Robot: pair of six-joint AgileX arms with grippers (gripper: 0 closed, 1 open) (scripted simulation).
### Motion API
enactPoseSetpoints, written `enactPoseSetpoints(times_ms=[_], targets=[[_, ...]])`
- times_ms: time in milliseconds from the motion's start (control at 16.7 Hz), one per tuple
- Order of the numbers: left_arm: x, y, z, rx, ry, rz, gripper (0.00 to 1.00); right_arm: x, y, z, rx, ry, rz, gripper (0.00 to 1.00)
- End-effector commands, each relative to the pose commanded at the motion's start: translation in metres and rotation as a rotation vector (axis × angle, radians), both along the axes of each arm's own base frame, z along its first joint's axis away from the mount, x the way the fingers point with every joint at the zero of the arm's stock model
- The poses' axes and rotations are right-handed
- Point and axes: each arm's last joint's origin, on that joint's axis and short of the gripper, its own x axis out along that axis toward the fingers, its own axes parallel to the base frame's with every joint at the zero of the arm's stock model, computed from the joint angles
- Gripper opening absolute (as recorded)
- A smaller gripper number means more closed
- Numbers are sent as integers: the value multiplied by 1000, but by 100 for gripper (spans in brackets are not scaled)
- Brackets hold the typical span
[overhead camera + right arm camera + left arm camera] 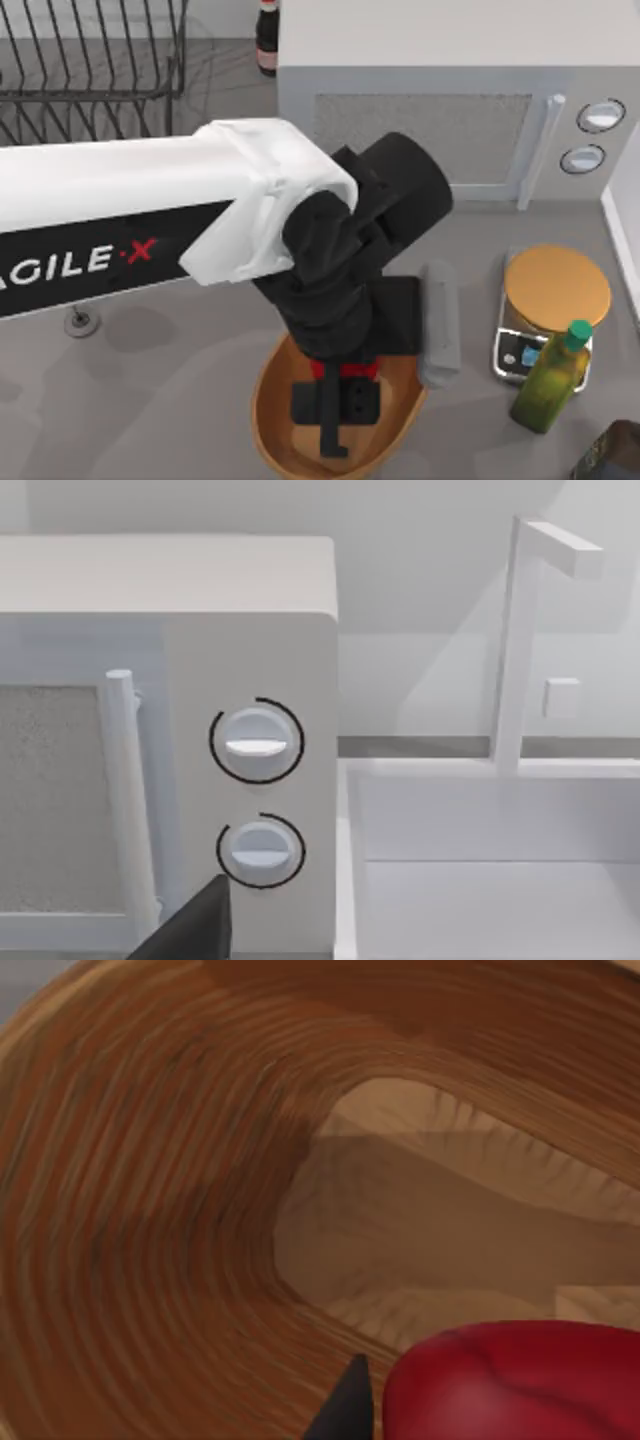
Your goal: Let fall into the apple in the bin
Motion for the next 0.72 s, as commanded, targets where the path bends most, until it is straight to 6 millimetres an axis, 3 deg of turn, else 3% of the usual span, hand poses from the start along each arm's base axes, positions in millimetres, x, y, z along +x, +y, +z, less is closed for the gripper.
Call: enactPoseSetpoints(times_ms=[360, 720], targets=[[0, 0, 0, 0, 0, 0, 98, 0, 0, 0, 0, 0, 0, 100], [0, 0, 0, 0, 0, 0, 100, 0, 0, 0, 0, 0, 0, 100]])
